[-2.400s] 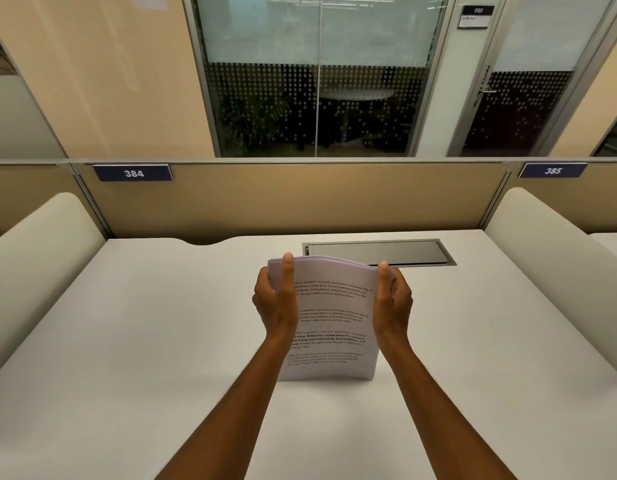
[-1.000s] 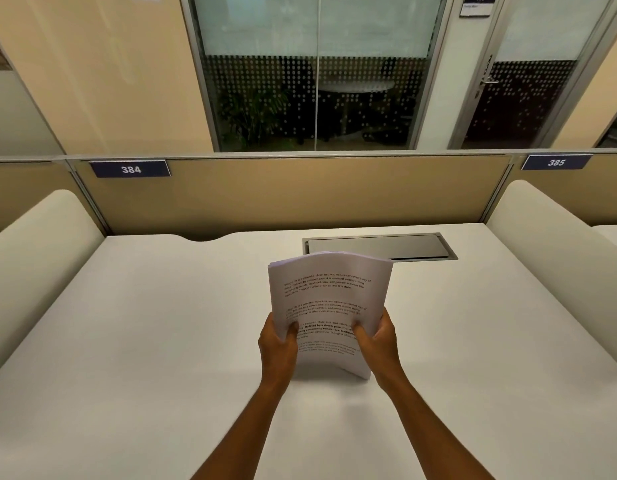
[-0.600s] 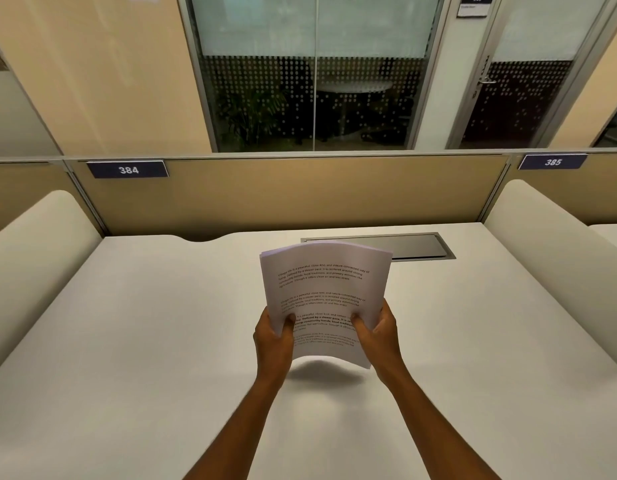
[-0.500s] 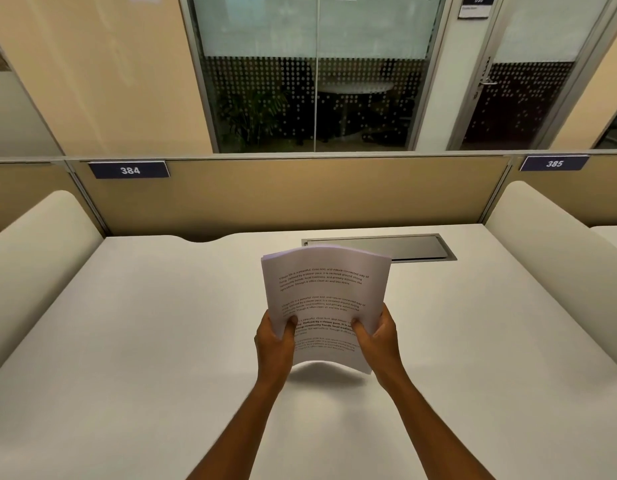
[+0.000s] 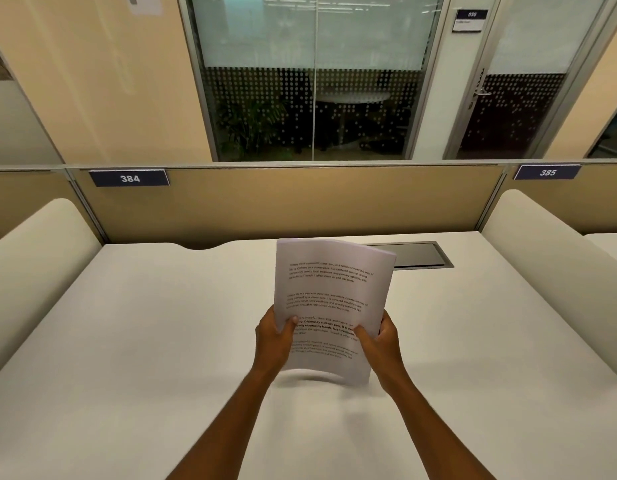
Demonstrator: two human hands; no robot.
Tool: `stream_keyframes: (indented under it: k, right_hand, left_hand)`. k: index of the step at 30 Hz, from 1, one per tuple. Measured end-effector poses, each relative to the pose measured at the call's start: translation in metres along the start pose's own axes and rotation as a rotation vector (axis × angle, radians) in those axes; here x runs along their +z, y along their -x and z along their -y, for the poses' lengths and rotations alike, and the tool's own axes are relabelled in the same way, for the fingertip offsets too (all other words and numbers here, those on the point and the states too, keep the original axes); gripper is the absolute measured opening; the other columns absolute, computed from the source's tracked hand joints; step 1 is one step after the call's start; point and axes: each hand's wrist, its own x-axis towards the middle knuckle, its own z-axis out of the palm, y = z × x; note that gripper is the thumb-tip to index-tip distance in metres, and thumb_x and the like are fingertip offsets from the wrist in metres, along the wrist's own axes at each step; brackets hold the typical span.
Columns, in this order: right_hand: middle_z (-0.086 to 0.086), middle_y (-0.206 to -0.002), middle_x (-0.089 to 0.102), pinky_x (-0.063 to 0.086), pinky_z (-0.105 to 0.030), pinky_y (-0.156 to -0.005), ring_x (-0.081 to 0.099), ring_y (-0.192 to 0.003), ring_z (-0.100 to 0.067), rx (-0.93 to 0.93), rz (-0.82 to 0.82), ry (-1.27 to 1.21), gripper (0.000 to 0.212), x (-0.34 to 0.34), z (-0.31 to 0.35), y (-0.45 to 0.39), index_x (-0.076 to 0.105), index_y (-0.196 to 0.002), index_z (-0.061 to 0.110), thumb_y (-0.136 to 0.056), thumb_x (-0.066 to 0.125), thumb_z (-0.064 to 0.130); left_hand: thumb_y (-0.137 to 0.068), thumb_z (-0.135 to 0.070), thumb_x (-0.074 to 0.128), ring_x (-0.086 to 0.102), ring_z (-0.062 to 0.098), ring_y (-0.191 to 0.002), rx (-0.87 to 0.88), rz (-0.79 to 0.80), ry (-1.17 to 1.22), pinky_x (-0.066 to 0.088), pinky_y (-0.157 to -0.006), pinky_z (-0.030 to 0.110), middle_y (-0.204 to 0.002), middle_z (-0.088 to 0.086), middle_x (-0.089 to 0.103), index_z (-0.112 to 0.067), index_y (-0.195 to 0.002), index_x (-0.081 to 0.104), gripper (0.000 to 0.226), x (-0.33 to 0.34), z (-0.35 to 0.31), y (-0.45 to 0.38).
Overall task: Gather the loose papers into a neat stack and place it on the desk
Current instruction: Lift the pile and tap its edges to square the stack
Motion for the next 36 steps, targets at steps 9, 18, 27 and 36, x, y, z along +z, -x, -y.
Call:
stream_keyframes:
  k: [9,18,27,36]
  right_hand:
    - [-0.009,-0.102,0.067,0.061,-0.037,-0.074,0.067,-0.091,-0.025,-0.067,-0.048,-0.225,0.037,-0.036,0.045,-0.033,0.060,-0.109,0.022,-0.078,0.077,0.010]
    - [-0.008,-0.096,0.072,0.061,-0.026,-0.068,0.070,-0.089,-0.028,-0.144,0.103,0.040,0.025,-0.070,0.061,-0.049,0.063,-0.094,0.014,-0.075,0.080,0.015]
    - [0.009,-0.094,0.071,0.052,-0.015,-0.058,0.070,-0.079,-0.012,-0.259,0.166,0.215,0.018,-0.053,0.089,-0.048,0.062,-0.101,0.025,-0.085,0.070,0.030]
    - [0.007,-0.093,0.072,0.055,-0.018,-0.056,0.072,-0.074,-0.014,-0.265,0.159,0.179,0.013,-0.060,0.087,-0.043,0.063,-0.099,0.028,-0.087,0.068,0.026]
  left_hand:
    - [-0.096,-0.017,0.054,0.070,0.017,-0.089,0.202,0.310,-0.386,0.057,-0.067,0.021,-0.102,-0.001,0.069,-0.016,-0.111,0.060,0.017,-0.037,-0.056,-0.061]
    - [-0.094,-0.014,0.052,0.066,0.026,-0.100,0.310,0.432,-0.748,0.058,-0.083,0.044,-0.113,0.008,0.067,-0.014,-0.110,0.059,0.017,-0.051,-0.115,-0.088]
    - [-0.093,-0.012,0.052,0.065,0.026,-0.100,0.446,0.551,-0.927,0.058,-0.083,0.044,-0.114,0.009,0.068,-0.026,-0.091,0.049,0.014,-0.030,-0.140,-0.079]
    - [-0.086,-0.029,0.069,0.067,0.023,-0.080,0.402,0.410,-0.827,0.060,-0.070,0.038,-0.094,0.002,0.069,-0.028,-0.075,0.051,0.022,-0.043,-0.129,-0.077]
